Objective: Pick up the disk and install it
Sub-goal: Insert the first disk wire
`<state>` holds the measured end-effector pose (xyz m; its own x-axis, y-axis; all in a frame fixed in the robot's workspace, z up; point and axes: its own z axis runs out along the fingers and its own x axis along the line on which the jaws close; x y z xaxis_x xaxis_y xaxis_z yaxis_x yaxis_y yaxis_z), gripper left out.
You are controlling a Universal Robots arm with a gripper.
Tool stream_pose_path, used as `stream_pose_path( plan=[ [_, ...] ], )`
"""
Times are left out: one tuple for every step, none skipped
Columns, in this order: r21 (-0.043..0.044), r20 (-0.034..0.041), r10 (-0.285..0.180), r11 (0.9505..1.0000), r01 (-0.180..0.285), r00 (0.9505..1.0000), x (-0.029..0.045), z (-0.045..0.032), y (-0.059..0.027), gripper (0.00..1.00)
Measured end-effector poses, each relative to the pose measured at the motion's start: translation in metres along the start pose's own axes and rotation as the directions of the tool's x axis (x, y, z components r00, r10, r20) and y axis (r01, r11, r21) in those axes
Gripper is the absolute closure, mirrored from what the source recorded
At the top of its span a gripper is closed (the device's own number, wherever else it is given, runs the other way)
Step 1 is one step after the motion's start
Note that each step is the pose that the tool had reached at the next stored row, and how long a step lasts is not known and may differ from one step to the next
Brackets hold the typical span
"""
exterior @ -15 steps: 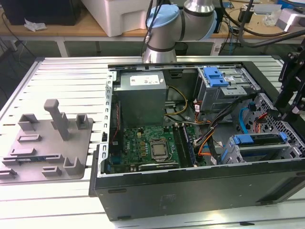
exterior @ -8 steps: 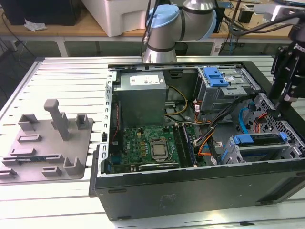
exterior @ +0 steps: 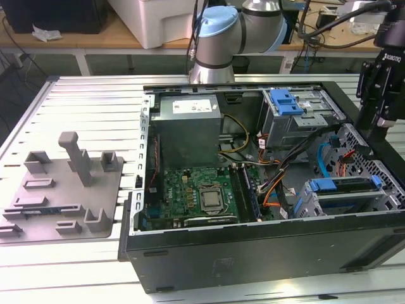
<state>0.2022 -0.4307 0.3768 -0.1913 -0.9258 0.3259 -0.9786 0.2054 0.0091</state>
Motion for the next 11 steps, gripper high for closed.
stream_pose_path(
  plan=[
    [0.0017, -0.0086, 0.001, 1.0, -0.001, 1.0, -0.0002, 0.0002, -0.0001, 0.5],
    [0.0045, -0.0228, 0.002, 1.0, -0.002, 0.9997, -0.0006, 0.0005, -0.0002, 0.5],
    [0.0086, -0.0434, 0.004, 1.0, -0.003, 0.9991, -0.0015, 0.0006, -0.0002, 0.5],
    [0.0112, -0.0565, 0.005, 0.9999, -0.004, 0.9984, -0.0031, 0.0003, 0.0, 0.5],
    [0.0124, -0.0625, 0.005, 0.9999, -0.004, 0.998, -0.0048, -0.0003, 0.0003, 0.5],
    [0.0134, -0.0677, 0.006, 0.9999, -0.005, 0.9977, -0.0064, -0.0007, 0.0005, 0.5],
    [0.014, -0.0711, 0.006, 0.9999, -0.005, 0.9974, -0.0073, -0.0008, 0.0002, 0.5],
    [0.014, -0.074, 0.008, 0.9999, -0.007, 0.9972, -0.0084, -0.0004, -0.0007, 0.5],
    [0.0141, -0.0763, 0.009, 0.9999, -0.008, 0.997, -0.0092, -0.0002, -0.0016, 0.5],
    [0.0141, -0.0776, 0.01, 0.9999, -0.009, 0.9969, -0.01, 0.0002, -0.0022, 0.5],
    [0.0134, -0.0796, 0.012, 0.9998, -0.011, 0.9967, -0.0116, 0.0006, -0.0027, 0.5]
  ],
)
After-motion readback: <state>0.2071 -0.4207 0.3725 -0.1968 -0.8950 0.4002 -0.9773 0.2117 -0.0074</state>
